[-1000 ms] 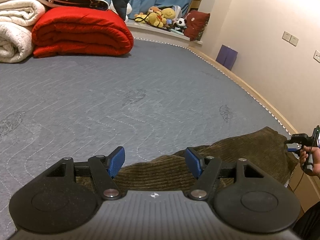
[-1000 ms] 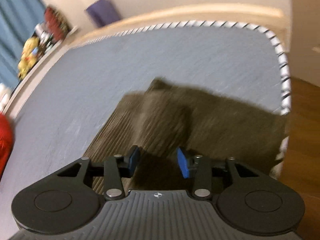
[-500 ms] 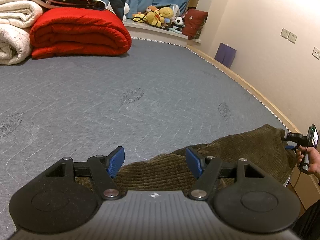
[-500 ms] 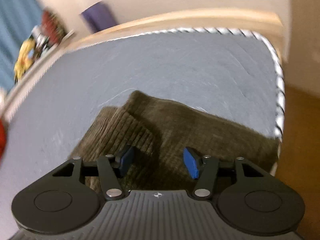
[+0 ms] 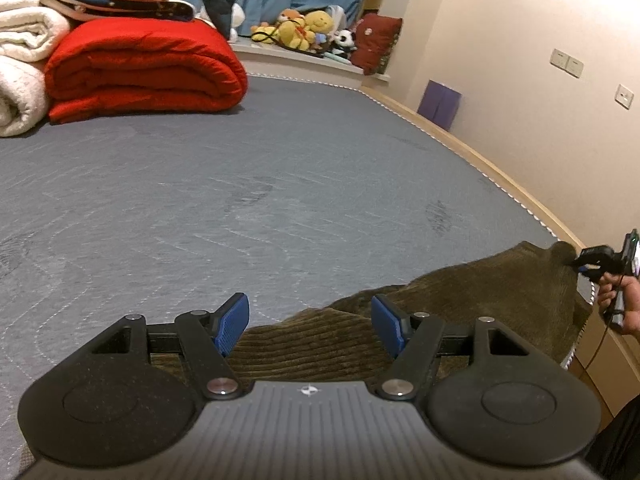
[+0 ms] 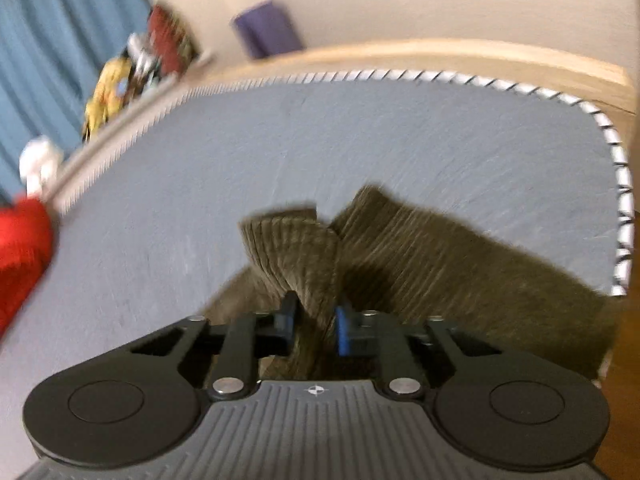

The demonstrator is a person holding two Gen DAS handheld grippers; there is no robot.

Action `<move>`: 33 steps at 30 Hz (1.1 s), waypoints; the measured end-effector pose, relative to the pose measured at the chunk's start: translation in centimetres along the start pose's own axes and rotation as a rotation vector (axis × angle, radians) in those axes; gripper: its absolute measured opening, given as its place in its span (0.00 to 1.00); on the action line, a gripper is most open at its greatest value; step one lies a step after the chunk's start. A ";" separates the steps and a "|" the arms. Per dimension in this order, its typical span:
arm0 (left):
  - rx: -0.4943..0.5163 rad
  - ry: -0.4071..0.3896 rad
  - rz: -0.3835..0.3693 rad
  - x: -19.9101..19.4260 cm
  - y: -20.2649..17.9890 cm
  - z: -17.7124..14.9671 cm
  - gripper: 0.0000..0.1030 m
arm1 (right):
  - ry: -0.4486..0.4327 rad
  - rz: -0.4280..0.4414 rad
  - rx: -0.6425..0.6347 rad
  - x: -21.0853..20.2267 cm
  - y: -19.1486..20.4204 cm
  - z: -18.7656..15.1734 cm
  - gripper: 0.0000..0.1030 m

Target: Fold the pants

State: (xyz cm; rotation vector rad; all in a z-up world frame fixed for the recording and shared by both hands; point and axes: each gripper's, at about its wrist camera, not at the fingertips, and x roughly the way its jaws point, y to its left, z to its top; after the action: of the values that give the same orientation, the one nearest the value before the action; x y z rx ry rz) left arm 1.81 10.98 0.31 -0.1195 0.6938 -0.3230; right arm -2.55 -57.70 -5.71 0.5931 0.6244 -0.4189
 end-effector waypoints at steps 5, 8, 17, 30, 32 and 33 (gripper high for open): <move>0.051 0.028 -0.034 1.0 -2.1 -0.3 0.71 | 0.000 -0.131 0.086 -4.3 -2.4 0.3 0.12; 0.089 0.042 -0.060 1.3 -3.6 -0.7 0.71 | 0.033 -0.232 0.165 -5.4 -4.8 -0.6 0.12; 0.186 0.095 -0.077 2.1 -5.7 -2.6 0.74 | 0.053 -0.222 0.193 -5.4 -8.5 -0.7 0.48; 0.199 0.122 -0.071 3.0 -5.3 -2.8 0.74 | 0.074 -0.449 0.139 -5.0 -7.3 0.6 0.31; 0.195 0.121 -0.075 3.0 -5.3 -2.7 0.74 | 0.002 -0.611 0.160 -5.8 -8.3 1.2 0.34; 0.194 0.120 -0.080 3.0 -5.3 -2.6 0.74 | -0.056 -0.608 0.166 -6.6 -8.5 1.7 0.34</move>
State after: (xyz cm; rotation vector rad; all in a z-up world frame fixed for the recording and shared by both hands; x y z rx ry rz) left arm 0.97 4.97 -2.35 0.0569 0.7735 -0.4754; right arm -11.18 -63.94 -3.56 0.5384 0.7160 -1.0618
